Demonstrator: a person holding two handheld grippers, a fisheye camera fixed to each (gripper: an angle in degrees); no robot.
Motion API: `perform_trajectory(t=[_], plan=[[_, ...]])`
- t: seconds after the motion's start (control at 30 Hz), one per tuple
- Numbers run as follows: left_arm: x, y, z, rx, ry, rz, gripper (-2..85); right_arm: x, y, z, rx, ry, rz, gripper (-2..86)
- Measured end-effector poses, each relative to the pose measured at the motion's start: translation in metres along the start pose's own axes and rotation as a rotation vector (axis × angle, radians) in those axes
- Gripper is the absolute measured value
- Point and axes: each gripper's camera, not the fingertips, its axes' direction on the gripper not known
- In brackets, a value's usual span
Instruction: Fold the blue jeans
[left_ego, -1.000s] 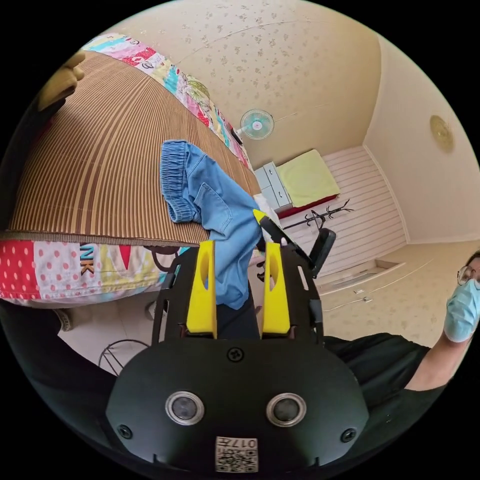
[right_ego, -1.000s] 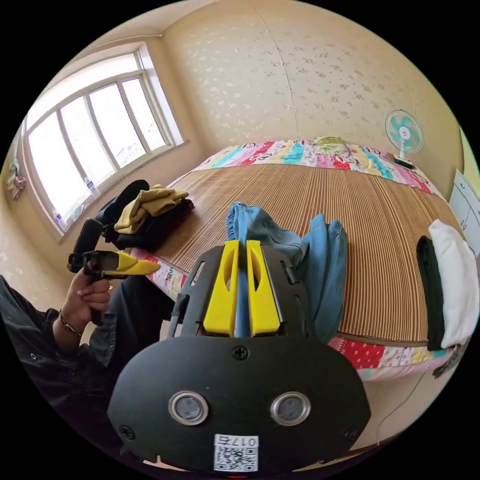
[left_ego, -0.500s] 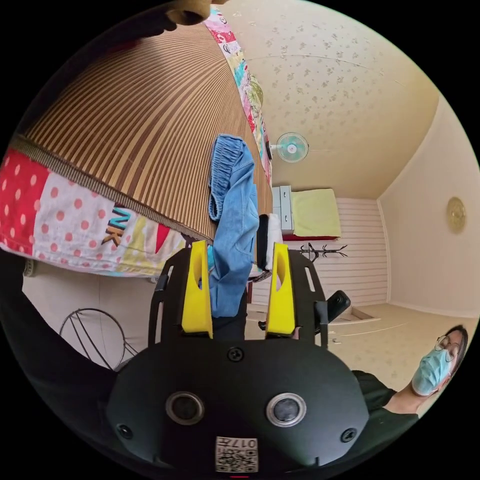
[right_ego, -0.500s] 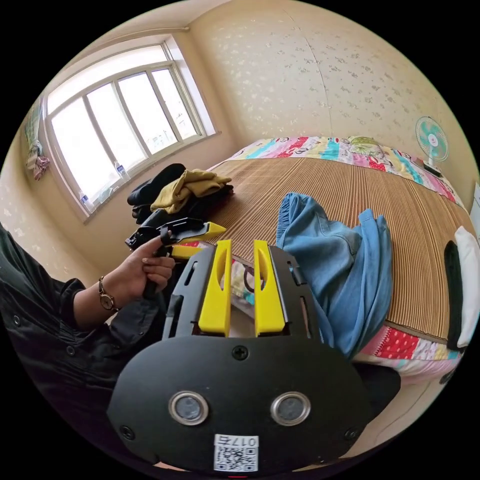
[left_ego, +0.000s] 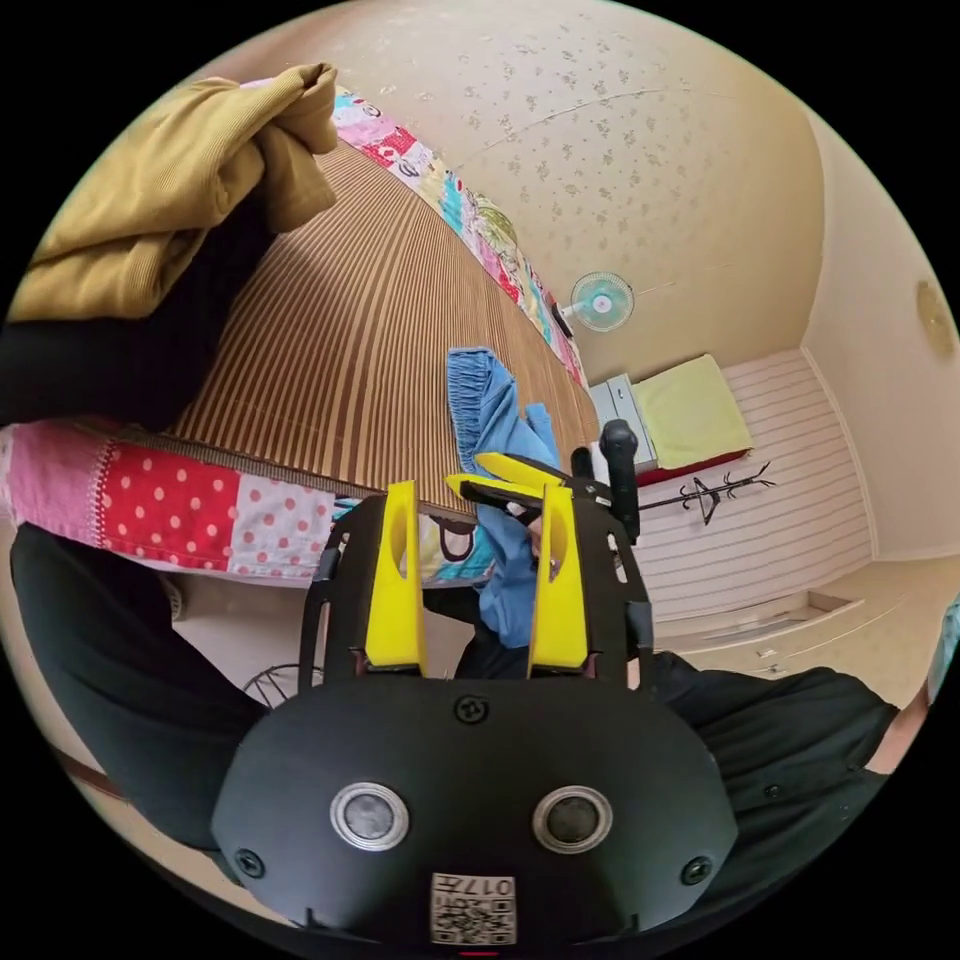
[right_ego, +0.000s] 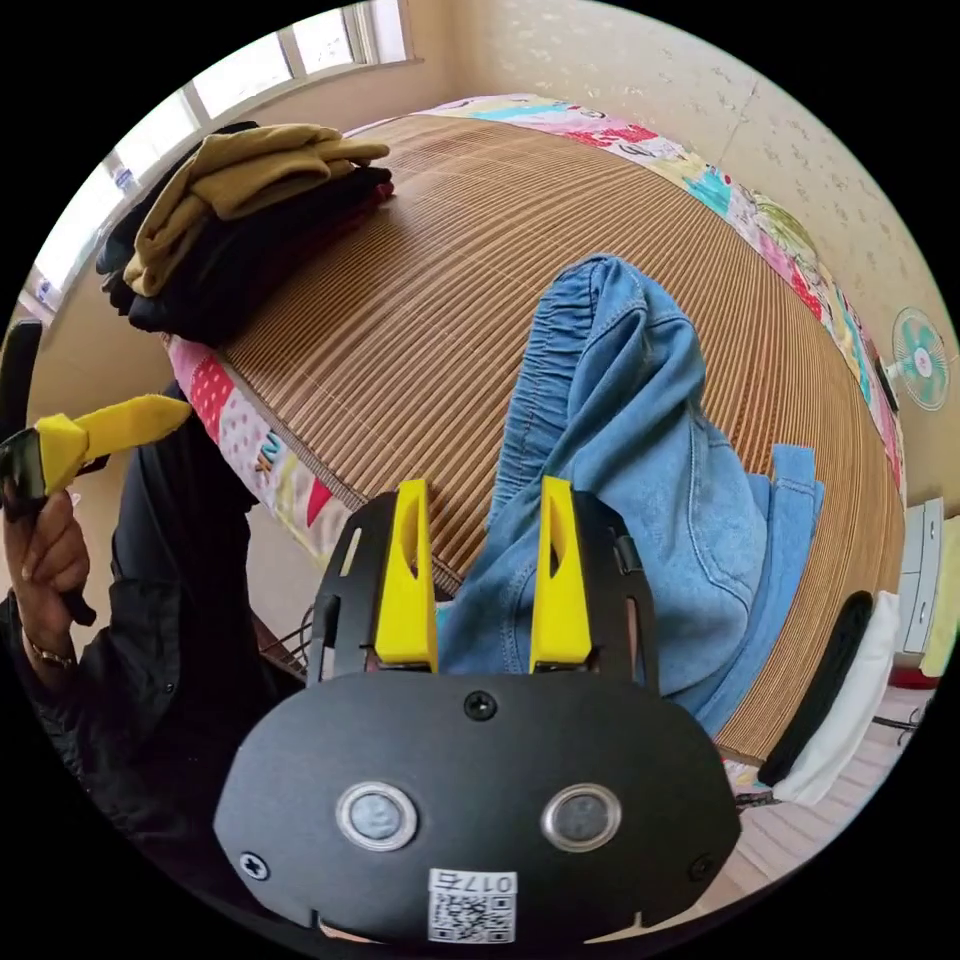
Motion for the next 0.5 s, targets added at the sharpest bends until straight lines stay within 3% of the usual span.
perform_trajectory(t=[0.07, 0.17, 0.23, 0.43, 0.5], plan=[[-0.002, -0.001, 0.002, -0.004, -0.008, 0.014, 16.8, 0.012, 0.005, 0.003, -0.052, 0.072, 0.023, 5.6], [-0.007, -0.005, 0.007, -0.022, 0.019, 0.032, 16.8, 0.047, 0.025, -0.015, -0.018, -0.054, 0.111, 2.1], [-0.007, -0.009, 0.010, -0.034, 0.042, 0.061, 16.8, 0.074, 0.055, -0.066, 0.183, -0.217, 0.105, 1.1], [-0.001, -0.013, 0.017, -0.054, 0.022, 0.189, 16.7, 0.142, 0.146, -0.202, 0.650, -0.462, 0.021, 0.3], [0.001, -0.014, 0.019, -0.049, 0.042, 0.241, 17.0, 0.163, 0.167, -0.225, 0.721, -0.559, -0.005, 0.3]])
